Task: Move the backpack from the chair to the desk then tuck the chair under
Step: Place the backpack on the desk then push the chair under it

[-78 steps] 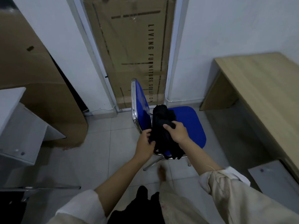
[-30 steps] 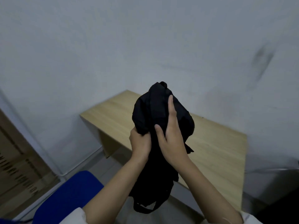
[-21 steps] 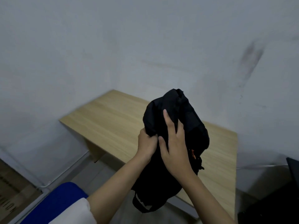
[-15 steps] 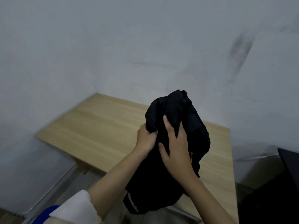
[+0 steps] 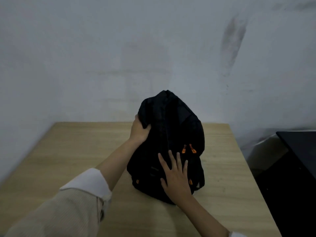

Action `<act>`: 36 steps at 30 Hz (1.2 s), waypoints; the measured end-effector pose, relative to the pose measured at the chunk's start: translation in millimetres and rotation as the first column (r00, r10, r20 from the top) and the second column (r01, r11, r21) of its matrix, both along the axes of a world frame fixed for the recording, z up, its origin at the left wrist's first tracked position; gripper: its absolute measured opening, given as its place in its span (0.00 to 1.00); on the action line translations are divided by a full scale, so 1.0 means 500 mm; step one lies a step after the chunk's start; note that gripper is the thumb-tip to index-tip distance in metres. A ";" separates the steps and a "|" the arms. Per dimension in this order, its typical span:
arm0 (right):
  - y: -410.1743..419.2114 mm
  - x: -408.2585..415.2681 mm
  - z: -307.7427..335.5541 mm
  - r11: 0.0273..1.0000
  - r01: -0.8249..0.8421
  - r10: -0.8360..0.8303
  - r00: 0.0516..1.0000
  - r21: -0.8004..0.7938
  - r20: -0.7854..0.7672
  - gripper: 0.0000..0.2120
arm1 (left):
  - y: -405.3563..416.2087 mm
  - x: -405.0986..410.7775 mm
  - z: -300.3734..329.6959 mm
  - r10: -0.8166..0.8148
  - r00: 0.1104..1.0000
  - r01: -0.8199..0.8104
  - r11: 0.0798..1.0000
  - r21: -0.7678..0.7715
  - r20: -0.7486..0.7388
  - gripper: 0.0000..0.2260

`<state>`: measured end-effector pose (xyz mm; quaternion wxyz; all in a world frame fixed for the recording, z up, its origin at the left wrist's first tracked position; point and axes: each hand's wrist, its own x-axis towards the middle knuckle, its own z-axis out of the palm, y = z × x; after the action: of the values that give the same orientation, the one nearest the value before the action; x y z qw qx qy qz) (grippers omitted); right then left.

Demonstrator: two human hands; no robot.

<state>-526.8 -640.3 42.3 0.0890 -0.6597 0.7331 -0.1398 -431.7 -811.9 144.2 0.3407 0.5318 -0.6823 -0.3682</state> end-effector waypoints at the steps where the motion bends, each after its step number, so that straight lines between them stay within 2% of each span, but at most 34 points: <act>1: -0.006 0.001 -0.016 0.999 0.006 -0.005 1.000 0.040 -0.009 0.43 | -0.005 0.012 -0.023 -0.028 0.999 0.028 0.999 0.018 0.041 0.27; 5: -0.047 0.001 -0.067 0.978 0.085 -0.079 0.996 0.192 -0.037 0.39 | -0.013 0.070 -0.127 -0.229 0.954 0.189 0.961 0.203 0.195 0.36; 7: -0.061 -0.002 -0.082 0.961 0.131 -0.125 0.991 0.242 -0.040 0.39 | -0.003 0.092 -0.183 -0.363 0.879 0.263 0.910 0.319 0.309 0.39; 10: -0.077 -0.001 -0.100 0.936 0.158 -0.158 0.987 0.315 -0.026 0.42 | 0.016 0.116 -0.254 -0.525 0.715 0.298 0.826 0.477 0.462 0.42; 13: -0.090 0.004 -0.114 0.916 0.158 -0.170 0.985 0.368 0.001 0.44 | 0.021 0.126 -0.301 -0.611 0.601 0.342 0.779 0.525 0.515 0.44; 15: -0.103 0.005 -0.122 0.903 0.166 -0.182 0.983 0.396 0.003 0.46 | 0.020 0.125 -0.317 -0.631 0.564 0.355 0.768 0.533 0.533 0.45; 22: -0.153 0.008 -0.153 0.859 0.224 -0.229 0.972 0.461 -0.045 0.48 | -0.015 0.109 -0.349 -0.615 0.592 0.416 0.787 0.456 0.521 0.52; 25: -0.178 -0.012 -0.163 0.833 0.216 -0.229 0.973 0.510 -0.038 0.46 | -0.031 0.084 -0.366 -0.663 0.528 0.424 0.747 0.512 0.531 0.52; 36: -0.208 -0.056 -0.170 0.820 0.180 -0.173 0.983 0.543 -0.065 0.41 | -0.053 0.058 -0.375 -0.724 0.526 0.422 0.678 0.601 0.446 0.45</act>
<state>-554.9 -744.6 -42.6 0.2553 -0.5369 0.8009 0.0715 -402.6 -838.5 -43.5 -0.1893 0.4215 -0.7974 -0.3881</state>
